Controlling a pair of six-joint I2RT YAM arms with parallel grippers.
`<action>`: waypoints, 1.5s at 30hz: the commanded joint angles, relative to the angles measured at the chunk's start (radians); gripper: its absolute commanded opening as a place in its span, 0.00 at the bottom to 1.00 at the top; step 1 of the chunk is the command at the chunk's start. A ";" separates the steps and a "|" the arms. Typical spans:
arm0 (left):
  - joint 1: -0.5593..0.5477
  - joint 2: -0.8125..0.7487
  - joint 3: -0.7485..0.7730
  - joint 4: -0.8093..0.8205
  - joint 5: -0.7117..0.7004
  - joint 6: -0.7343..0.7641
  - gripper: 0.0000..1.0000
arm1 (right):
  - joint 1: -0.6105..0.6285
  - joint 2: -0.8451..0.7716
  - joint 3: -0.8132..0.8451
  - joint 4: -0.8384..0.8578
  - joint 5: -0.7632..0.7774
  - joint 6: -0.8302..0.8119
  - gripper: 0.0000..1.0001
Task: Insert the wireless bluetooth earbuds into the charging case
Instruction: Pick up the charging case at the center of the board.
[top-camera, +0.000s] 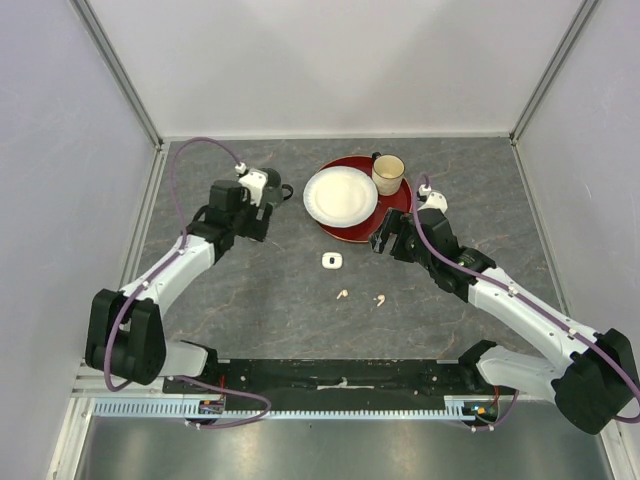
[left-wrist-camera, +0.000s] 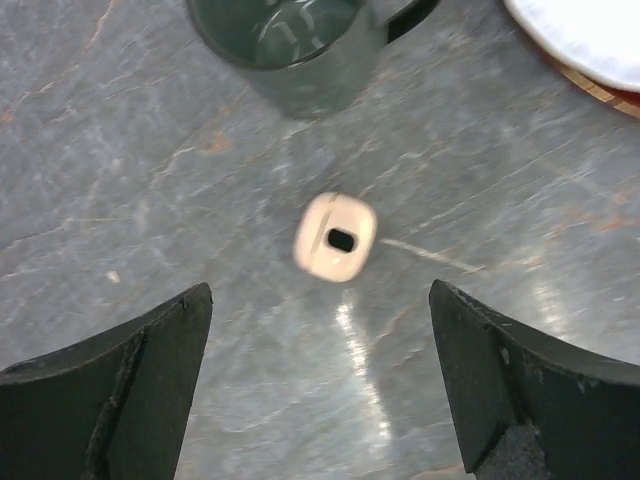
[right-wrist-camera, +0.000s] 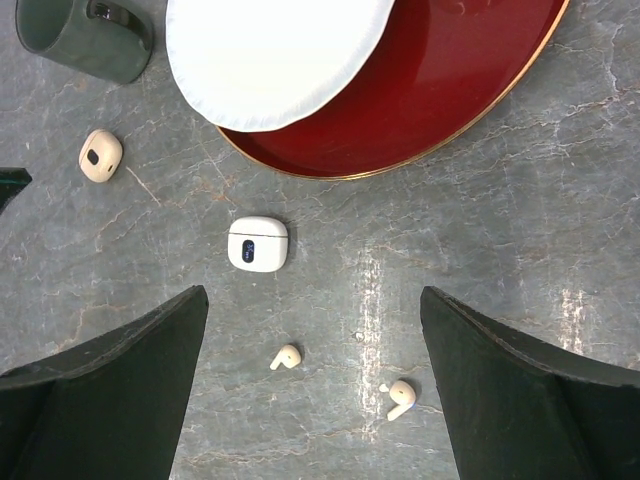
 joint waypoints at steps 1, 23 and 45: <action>0.145 0.029 0.057 -0.036 0.202 0.280 0.94 | -0.003 -0.023 -0.001 0.041 -0.011 -0.014 0.94; 0.212 0.424 0.270 -0.251 0.445 0.479 0.85 | -0.004 0.015 0.008 0.044 -0.031 -0.027 0.94; 0.215 0.520 0.310 -0.216 0.401 0.413 0.72 | -0.006 0.044 0.022 0.045 -0.046 -0.031 0.94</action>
